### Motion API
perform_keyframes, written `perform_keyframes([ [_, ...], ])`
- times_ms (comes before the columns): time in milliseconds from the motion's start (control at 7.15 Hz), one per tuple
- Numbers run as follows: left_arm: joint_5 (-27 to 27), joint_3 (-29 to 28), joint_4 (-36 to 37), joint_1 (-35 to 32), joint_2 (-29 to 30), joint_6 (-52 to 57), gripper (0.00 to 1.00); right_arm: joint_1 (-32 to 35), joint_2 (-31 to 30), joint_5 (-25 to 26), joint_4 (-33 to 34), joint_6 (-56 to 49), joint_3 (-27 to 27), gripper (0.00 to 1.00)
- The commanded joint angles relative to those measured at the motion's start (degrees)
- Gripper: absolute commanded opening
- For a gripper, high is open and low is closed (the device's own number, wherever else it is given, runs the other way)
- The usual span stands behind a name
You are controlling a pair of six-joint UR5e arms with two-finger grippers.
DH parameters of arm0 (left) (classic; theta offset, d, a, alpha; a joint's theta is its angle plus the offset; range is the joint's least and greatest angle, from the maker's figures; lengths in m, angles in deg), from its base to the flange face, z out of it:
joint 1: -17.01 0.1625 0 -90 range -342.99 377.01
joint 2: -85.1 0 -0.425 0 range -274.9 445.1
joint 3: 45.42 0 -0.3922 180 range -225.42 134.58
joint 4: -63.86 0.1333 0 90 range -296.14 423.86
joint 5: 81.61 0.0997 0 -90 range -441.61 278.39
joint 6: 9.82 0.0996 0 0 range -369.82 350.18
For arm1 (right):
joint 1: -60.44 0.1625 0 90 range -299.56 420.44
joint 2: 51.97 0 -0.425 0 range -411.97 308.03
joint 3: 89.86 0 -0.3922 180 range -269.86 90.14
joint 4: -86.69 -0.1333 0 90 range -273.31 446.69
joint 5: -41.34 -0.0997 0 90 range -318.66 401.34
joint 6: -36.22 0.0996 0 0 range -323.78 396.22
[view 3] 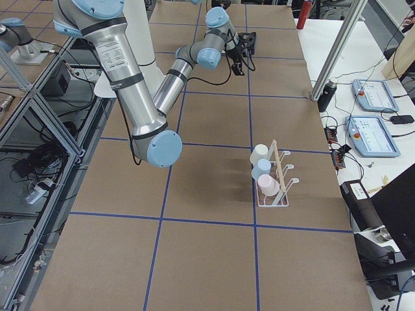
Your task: Transfer IKEA cup to right arm and place on rack
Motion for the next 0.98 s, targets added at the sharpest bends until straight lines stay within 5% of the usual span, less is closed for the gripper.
perform_keyframes([
  [0, 0.03, 0.10, 0.34, 0.29, 0.17, -0.08, 0.00, 0.00, 0.07, 0.00, -0.02, -0.03, -0.01, 1.00],
  [560, 3.79, -0.08, 0.95, -6.78, 1.56, 0.01, 0.00, 0.00, 0.25, 0.18, 0.07, -0.03, -0.19, 1.00],
  [840, 7.92, -0.42, 7.06, -13.92, 9.17, -0.08, 0.00, 0.00, 0.60, 0.18, -0.02, 0.41, -0.10, 1.00],
])
